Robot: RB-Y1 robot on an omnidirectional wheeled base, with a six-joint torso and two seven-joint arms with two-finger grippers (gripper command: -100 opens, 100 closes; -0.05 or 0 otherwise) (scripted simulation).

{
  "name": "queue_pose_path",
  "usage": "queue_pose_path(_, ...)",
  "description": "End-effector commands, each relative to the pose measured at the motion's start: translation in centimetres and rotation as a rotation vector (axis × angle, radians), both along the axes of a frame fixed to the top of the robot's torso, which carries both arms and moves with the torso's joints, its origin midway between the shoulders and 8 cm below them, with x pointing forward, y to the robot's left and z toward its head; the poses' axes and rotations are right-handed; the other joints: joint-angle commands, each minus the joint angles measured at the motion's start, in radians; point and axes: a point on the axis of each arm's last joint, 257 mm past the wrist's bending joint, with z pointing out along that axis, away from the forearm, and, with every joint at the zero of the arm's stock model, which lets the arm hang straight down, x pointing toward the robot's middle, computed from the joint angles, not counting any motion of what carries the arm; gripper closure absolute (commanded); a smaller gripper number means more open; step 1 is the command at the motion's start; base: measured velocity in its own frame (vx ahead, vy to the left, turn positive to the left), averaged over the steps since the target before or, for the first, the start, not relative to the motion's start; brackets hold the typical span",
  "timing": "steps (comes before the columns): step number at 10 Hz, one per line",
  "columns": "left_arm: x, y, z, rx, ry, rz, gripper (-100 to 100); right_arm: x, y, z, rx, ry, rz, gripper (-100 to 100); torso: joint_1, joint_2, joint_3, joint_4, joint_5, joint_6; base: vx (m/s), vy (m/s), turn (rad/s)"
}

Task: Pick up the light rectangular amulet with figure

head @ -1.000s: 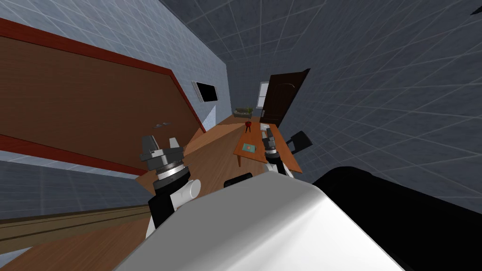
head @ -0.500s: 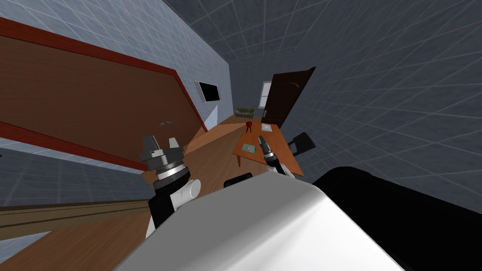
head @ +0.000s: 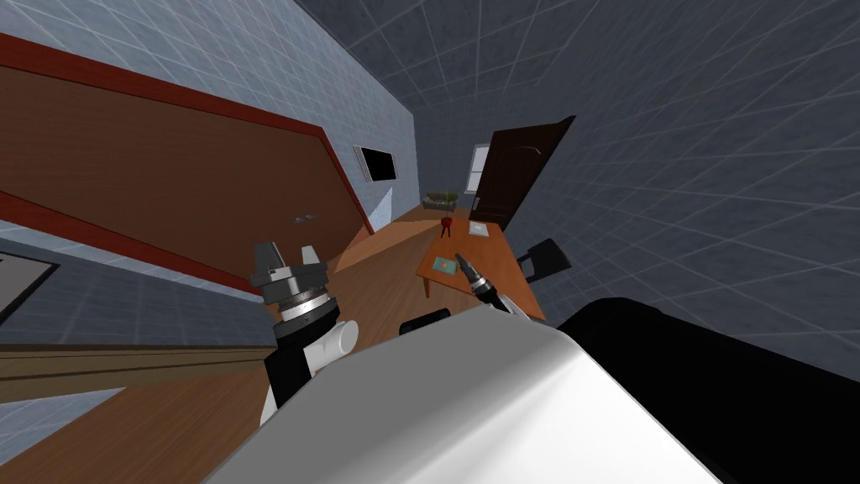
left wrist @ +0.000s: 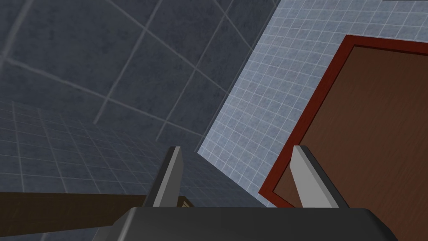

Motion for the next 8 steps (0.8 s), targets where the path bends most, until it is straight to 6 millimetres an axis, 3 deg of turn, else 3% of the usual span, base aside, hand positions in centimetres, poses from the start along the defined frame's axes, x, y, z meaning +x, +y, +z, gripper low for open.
queue_pose_path(1, 0.0, 0.0, 0.0, 0.000, 0.000, 0.000, 0, -0.3, 0.6, -2.7, -0.066, 0.050, 0.026, -100, 0.000, 0.000, 0.000, 0.000, 0.000, 0.000, 0.006, -0.016, 0.106)
queue_pose_path(2, 0.0, 0.0, 0.0, 0.000, 0.000, 0.000, 0, -0.3, 0.3, -3.7, -0.068, 0.069, 0.020, -100, 0.001, 0.000, 0.000, 0.000, 0.000, 0.000, 0.007, -0.013, 0.052)
queue_pose_path(4, 0.0, 0.0, 0.0, 0.000, 0.000, 0.000, 0, -1.4, 0.9, -8.1, -0.184, 0.152, 0.072, -100, 0.001, -0.001, -0.001, 0.000, 0.000, 0.000, 0.016, -0.010, 0.149)
queue_pose_path(8, 0.0, 0.0, 0.0, 0.000, 0.000, 0.000, 0, -3.4, 0.3, -14.4, -0.314, 0.272, 0.123, -100, 0.002, -0.001, -0.001, 0.000, 0.000, 0.000, 0.017, -0.005, 0.097)
